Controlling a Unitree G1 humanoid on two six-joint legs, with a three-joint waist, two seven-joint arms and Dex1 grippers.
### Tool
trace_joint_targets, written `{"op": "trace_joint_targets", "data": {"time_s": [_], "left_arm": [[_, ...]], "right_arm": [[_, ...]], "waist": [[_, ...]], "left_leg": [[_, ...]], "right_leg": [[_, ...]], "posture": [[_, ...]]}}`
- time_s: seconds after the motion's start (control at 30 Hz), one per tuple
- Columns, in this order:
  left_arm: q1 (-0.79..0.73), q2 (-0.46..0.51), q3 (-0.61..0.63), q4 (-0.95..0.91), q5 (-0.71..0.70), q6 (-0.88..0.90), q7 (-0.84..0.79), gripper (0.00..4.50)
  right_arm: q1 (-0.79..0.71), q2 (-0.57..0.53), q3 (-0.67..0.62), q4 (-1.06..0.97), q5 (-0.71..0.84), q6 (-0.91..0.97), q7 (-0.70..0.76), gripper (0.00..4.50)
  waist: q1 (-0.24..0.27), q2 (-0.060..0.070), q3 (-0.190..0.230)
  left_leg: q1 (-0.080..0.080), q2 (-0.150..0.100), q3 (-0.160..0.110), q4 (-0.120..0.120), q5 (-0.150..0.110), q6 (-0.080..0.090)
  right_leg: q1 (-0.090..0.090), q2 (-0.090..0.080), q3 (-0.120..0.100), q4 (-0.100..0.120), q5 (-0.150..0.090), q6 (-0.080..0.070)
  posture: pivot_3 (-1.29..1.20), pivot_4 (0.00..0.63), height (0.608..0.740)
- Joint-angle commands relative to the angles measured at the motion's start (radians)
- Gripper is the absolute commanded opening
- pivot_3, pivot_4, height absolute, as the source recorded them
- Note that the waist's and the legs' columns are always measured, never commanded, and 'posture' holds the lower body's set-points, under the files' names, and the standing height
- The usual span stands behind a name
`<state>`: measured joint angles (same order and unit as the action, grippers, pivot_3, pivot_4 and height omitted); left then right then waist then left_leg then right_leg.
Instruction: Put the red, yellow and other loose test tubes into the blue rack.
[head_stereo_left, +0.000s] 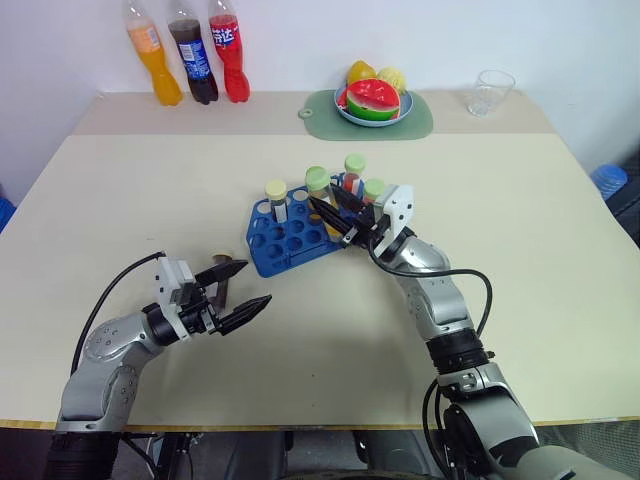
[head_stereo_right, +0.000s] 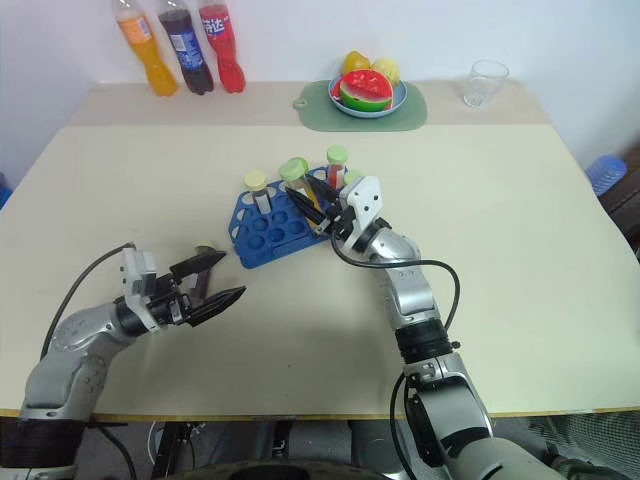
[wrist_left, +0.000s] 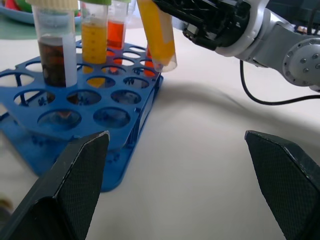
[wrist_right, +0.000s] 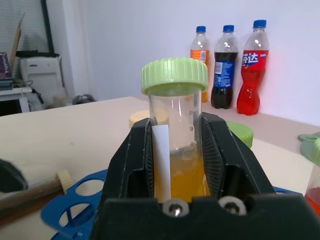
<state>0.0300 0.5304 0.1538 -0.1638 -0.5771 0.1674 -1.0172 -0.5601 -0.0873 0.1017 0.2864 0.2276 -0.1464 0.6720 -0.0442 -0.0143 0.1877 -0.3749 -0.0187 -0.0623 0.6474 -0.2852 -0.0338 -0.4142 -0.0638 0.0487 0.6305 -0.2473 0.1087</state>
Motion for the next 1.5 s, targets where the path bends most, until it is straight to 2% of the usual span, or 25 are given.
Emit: {"op": "trace_joint_targets", "data": {"time_s": [0.03,0.27,0.53,1.5], "left_arm": [[0.006,0.008,0.032,-0.040,-0.012,-0.017,0.006,4.50],[0.012,0.007,0.041,-0.043,-0.011,-0.016,0.007,4.50],[0.017,0.012,0.049,-0.043,-0.013,-0.016,0.006,4.50],[0.022,0.016,0.053,-0.035,-0.012,-0.020,-0.004,4.50]], "right_arm": [[-0.052,0.033,-0.014,0.040,-0.004,-0.066,-0.019,1.07],[-0.095,0.074,-0.033,0.204,-0.028,-0.172,-0.057,1.07],[-0.099,0.066,-0.047,0.310,-0.045,-0.259,-0.058,1.07],[-0.059,0.090,-0.045,0.314,-0.052,-0.278,-0.064,1.07]], "waist": [[0.000,0.000,0.000],[0.000,0.000,0.000],[0.000,0.000,0.000],[-0.001,0.000,0.000]], "left_leg": [[0.000,0.000,0.000,0.000,0.000,0.000],[0.000,0.000,0.000,0.000,0.000,0.000],[0.000,0.000,0.000,0.000,0.000,0.000],[0.001,0.000,0.000,0.000,0.000,0.000]], "right_leg": [[0.000,0.000,0.000,0.000,0.000,0.000],[0.000,0.000,0.000,0.000,0.000,0.000],[0.000,0.000,0.000,0.000,0.000,0.000],[0.000,0.000,0.000,0.000,0.000,0.000]], "posture": [[0.00,0.150,0.740],[0.00,0.150,0.740],[0.00,0.150,0.740],[0.00,0.150,0.740]]}}
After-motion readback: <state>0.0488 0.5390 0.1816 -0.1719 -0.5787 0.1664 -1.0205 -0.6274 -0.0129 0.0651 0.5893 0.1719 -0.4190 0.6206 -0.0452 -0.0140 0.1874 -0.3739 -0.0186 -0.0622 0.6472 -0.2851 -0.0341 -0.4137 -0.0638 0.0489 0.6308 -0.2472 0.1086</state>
